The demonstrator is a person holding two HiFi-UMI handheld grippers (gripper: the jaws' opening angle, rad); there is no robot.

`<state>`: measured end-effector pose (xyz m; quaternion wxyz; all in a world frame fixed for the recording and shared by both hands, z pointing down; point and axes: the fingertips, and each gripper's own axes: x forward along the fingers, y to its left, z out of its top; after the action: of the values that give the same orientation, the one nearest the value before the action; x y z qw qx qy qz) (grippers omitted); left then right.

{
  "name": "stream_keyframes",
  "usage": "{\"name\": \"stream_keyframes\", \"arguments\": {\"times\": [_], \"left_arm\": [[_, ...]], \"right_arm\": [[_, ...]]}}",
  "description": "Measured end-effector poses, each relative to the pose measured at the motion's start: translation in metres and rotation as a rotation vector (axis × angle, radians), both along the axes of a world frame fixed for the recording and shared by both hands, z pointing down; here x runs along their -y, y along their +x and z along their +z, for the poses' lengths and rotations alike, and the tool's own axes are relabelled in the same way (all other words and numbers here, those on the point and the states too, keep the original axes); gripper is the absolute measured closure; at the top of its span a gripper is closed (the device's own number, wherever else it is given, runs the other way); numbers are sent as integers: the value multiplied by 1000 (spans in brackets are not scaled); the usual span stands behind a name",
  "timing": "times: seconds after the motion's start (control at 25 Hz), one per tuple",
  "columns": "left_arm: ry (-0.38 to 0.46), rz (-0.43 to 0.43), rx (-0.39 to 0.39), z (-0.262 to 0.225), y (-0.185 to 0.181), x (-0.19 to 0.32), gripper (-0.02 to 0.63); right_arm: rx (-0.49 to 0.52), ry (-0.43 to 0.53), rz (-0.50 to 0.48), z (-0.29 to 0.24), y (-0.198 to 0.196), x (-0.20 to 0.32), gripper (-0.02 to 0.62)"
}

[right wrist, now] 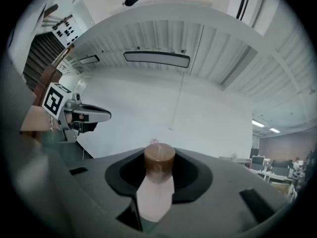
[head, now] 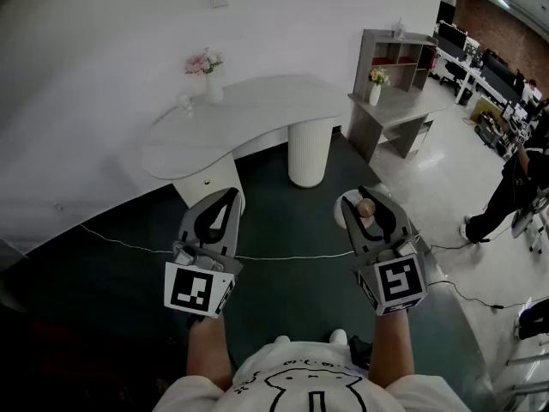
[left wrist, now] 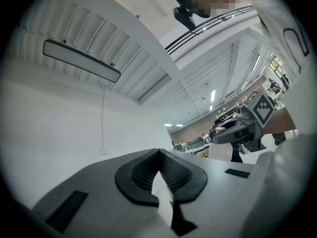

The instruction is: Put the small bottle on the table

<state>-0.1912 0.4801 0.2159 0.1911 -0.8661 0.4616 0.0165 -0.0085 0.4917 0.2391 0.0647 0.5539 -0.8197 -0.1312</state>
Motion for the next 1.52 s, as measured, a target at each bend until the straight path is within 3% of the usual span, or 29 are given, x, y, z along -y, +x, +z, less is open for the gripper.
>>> {"name": "stream_keyframes", "arguments": {"times": [0.28, 0.64, 0.92, 1.52], "left_arm": [[15, 10, -29, 0, -46, -1, 602], [0, 23, -45, 12, -43, 27, 603], [-5, 8, -32, 23, -10, 100, 603], [5, -50, -51, 7, 80, 316, 603]], "right_arm": [[-30, -8, 10, 9, -42, -10, 476], [-5, -30, 33, 19, -34, 18, 476], [4, -36, -2, 32, -11, 102, 476], [-4, -25, -100, 19, 74, 333, 476]]}}
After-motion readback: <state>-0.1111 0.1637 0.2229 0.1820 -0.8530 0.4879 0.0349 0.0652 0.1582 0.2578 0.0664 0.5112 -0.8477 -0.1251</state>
